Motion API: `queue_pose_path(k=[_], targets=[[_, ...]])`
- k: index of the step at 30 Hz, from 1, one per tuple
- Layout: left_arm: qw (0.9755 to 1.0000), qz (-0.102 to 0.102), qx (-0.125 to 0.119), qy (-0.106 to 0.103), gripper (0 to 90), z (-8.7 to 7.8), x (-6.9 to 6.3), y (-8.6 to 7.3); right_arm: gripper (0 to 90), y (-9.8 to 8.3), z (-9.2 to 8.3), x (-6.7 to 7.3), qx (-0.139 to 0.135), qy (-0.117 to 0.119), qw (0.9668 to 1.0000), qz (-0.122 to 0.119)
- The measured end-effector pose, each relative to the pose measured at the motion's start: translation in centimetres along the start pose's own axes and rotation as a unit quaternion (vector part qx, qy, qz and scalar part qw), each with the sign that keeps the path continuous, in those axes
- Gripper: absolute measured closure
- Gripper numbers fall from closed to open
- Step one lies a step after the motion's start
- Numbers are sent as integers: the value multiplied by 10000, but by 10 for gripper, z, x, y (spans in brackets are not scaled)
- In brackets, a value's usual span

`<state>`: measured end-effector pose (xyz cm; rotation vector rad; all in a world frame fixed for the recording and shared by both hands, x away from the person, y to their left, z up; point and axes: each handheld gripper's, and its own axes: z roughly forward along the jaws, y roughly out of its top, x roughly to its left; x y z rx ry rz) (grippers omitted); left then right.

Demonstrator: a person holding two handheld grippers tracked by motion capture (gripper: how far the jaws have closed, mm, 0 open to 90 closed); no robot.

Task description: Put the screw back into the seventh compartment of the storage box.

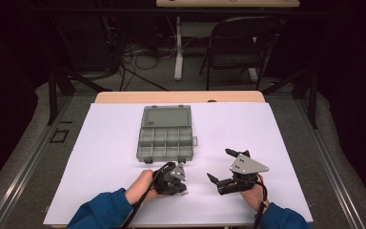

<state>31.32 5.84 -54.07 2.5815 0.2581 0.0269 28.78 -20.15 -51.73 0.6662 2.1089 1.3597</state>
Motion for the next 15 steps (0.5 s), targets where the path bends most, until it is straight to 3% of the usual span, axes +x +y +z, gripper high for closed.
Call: queue_pose_path(k=[15], targets=[[9998,-26,-136,168,878,-10,2,0,0,0,-1,0,19,-13,10000,-8]])
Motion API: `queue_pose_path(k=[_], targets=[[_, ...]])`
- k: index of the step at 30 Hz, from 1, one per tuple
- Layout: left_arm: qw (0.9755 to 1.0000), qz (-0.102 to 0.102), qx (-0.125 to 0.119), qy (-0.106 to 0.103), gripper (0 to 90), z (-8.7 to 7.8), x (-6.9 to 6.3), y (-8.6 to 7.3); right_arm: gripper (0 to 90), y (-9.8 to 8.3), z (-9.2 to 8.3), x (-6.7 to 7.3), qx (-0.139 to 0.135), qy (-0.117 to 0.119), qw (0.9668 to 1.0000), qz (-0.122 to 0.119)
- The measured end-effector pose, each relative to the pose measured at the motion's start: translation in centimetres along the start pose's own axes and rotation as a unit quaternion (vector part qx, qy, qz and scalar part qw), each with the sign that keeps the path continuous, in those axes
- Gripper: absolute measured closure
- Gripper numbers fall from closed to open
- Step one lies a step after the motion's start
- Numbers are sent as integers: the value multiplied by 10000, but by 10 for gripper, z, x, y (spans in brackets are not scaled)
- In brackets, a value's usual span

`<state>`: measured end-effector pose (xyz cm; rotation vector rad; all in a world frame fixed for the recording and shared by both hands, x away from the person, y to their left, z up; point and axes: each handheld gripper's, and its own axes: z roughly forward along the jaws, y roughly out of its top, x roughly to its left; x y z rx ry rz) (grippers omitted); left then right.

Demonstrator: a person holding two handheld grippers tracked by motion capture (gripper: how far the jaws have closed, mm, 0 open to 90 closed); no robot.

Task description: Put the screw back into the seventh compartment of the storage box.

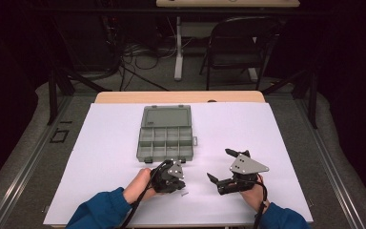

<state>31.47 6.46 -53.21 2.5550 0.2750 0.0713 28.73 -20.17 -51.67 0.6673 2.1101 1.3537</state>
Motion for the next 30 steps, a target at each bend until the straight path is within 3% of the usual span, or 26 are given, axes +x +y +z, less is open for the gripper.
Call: queue_pose_path(k=[30], targets=[[9993,-137,-166,314,877,-18,13,-3,0,0,0,-1,-28,-3,10000,25]])
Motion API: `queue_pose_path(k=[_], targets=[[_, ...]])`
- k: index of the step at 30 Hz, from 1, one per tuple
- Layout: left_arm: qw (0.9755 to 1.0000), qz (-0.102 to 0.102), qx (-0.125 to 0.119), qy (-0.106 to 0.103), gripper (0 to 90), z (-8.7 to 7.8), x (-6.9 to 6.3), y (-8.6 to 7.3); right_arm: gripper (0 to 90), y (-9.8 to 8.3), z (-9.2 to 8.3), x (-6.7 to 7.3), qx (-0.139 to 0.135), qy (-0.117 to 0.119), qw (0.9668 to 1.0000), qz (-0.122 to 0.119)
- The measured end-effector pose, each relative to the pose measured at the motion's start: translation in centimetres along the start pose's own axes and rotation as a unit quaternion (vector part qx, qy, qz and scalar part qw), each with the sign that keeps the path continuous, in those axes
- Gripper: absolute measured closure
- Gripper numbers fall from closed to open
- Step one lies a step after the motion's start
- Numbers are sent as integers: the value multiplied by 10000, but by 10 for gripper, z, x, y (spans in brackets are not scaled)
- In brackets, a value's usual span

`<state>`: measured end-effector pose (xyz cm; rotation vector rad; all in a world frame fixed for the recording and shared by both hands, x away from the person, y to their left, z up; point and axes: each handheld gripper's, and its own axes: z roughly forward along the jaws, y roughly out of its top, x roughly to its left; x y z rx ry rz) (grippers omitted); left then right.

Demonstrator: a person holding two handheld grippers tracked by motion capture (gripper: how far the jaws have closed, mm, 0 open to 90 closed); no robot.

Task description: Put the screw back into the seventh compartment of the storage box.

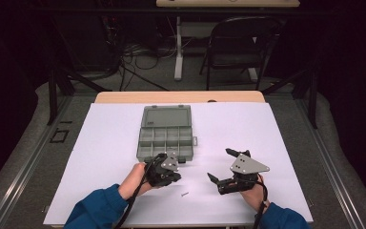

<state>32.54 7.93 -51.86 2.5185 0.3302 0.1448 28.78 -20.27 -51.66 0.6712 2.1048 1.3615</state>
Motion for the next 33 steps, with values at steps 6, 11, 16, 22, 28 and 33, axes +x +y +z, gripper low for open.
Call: queue_pose_path(k=[6,11,16,22,28,33], targets=[[9999,-51,-47,81,877,-4,3,-1,0,0,0,1,17,-15,10000,-10],[9999,-61,-73,126,877,-7,5,0,0,0,0,0,11,-24,10000,-3],[9998,-87,-85,175,877,-10,8,-1,0,0,0,0,31,0,10000,-10],[9996,-87,-124,239,877,-15,11,0,0,0,0,0,11,-14,10000,-10],[9994,-123,-153,293,877,-17,14,0,0,0,0,0,19,-10,10000,-10],[9992,-131,-189,332,877,-21,16,0,0,0,0,0,10,-3,10000,-7]])
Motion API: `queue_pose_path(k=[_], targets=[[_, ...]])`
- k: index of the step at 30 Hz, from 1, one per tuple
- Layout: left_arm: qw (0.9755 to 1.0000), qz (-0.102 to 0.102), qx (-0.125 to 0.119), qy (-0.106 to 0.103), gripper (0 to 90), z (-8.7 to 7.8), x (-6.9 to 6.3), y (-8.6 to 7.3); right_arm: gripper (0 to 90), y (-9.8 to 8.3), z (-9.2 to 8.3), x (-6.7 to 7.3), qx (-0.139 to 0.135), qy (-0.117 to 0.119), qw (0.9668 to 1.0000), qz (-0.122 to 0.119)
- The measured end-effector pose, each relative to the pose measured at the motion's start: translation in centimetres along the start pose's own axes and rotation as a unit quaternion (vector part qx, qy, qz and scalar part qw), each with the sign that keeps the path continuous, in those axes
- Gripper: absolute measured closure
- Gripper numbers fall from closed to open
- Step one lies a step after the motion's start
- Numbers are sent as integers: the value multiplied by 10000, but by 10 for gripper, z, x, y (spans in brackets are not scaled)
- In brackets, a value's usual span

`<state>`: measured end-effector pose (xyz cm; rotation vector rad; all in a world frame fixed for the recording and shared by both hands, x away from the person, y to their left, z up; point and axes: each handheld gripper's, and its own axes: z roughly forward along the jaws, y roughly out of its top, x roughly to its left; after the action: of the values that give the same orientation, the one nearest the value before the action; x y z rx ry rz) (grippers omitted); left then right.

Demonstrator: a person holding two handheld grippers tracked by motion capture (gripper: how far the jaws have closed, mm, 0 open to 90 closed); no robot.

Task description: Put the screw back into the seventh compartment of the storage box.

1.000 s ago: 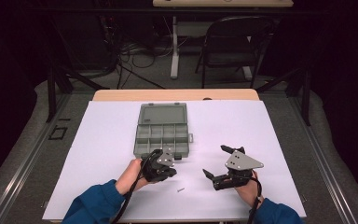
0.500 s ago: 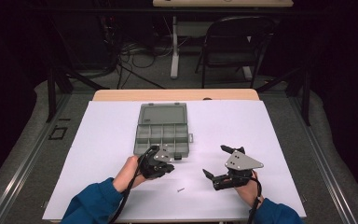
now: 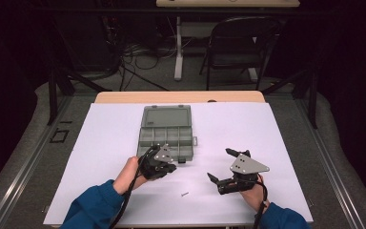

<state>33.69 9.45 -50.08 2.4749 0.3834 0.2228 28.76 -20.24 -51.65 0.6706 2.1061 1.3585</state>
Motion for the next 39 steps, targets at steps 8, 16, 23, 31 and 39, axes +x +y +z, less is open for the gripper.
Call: queue_pose_path(k=[8,16,23,31,39], targets=[[9999,-22,-59,93,877,-4,5,2,0,0,0,0,23,3,10000,-5],[9998,-26,-122,179,877,-10,9,4,0,0,0,0,-1,-9,10000,1],[9994,-61,-200,277,877,-15,15,7,0,0,0,0,15,1,10000,-3],[9988,-90,-294,390,877,-18,23,12,0,-1,1,0,22,-1,10000,17],[9978,-176,-397,500,877,-18,32,16,0,-1,1,0,32,-11,10000,14]])
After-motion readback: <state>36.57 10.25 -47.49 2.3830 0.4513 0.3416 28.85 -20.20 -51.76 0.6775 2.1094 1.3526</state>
